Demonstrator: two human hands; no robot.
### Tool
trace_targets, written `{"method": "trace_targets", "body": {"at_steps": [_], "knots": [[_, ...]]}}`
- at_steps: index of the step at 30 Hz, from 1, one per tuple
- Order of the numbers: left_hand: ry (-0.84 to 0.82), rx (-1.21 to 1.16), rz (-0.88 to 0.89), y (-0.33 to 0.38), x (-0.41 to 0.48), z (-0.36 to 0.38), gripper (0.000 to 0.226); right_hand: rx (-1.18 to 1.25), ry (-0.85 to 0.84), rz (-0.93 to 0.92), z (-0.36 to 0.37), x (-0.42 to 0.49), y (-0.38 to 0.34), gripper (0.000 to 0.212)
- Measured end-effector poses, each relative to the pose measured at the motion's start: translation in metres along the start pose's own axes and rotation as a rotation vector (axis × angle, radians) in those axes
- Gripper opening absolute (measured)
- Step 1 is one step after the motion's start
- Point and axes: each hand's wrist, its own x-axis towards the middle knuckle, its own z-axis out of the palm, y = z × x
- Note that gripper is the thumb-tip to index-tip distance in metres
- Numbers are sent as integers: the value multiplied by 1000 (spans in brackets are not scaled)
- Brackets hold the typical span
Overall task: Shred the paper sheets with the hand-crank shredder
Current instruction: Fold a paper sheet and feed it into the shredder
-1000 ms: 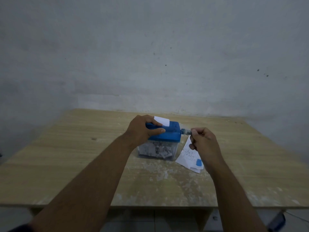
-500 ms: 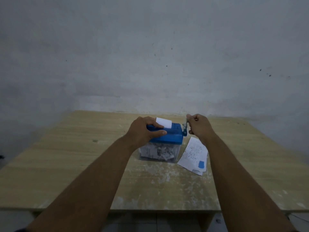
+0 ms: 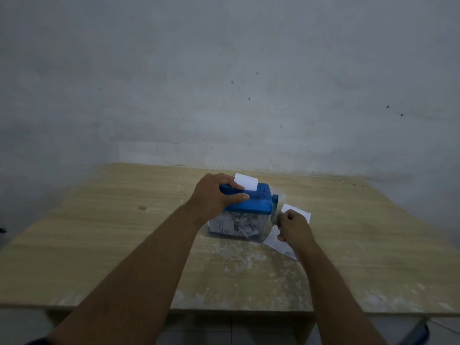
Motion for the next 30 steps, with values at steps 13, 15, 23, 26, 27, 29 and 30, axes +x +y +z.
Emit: {"method": "trace_targets", "body": {"at_steps": [13, 15, 23, 26, 27, 29, 30], "knots": [[-31, 38, 2, 2, 2, -5, 24, 256, 21, -227, -36, -32, -73, 21], [-42, 52, 8, 1, 2, -5, 25, 241, 11, -254, -37, -20, -76, 23], [-29, 25, 20, 0, 0, -3, 24, 56, -17, -148, -19, 48, -77, 29], [-7, -9, 27, -2, -1, 0, 22, 21, -55, -42, -8, 54, -46, 29], [-2, -23, 26, -2, -1, 1, 22, 63, -71, -5, -4, 52, -35, 28], [11, -33, 30, -3, -1, 2, 22, 93, -45, 36, 2, 45, -18, 23], [15, -30, 34, -2, -3, 3, 22, 69, -18, 53, 5, 40, -11, 22]]}}
